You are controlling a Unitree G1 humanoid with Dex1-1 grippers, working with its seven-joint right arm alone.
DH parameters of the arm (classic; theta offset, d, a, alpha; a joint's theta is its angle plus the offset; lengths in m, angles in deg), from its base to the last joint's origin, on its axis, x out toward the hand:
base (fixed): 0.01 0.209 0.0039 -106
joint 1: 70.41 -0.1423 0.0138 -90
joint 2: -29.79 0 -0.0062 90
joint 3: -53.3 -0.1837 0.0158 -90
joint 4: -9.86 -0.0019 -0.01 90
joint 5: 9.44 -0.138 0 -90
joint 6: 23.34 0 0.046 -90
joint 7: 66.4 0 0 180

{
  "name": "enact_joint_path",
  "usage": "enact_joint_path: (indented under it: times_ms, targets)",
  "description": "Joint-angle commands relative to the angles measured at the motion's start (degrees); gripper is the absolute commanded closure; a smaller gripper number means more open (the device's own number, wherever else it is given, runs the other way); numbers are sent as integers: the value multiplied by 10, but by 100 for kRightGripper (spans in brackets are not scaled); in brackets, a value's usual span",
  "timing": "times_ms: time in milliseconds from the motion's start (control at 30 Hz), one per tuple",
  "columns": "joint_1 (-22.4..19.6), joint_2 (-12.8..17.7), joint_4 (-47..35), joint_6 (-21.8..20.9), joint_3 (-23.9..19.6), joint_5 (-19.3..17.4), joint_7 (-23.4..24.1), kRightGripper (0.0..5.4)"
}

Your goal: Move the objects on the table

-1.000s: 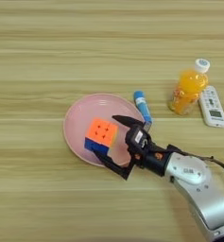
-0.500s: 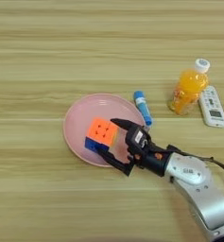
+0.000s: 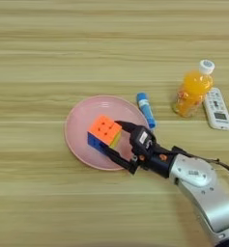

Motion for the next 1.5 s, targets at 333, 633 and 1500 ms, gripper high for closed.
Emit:
enact_joint_path:
  times_ms: [333, 633, 1500]
  targets:
    - [-43, -24, -28, -25, -52, -39, 26, 202]
    - [-64, -15, -38, -39, -121, -89, 29, 202]
    - [44, 126, 30, -73, -292, -182, -127, 202]
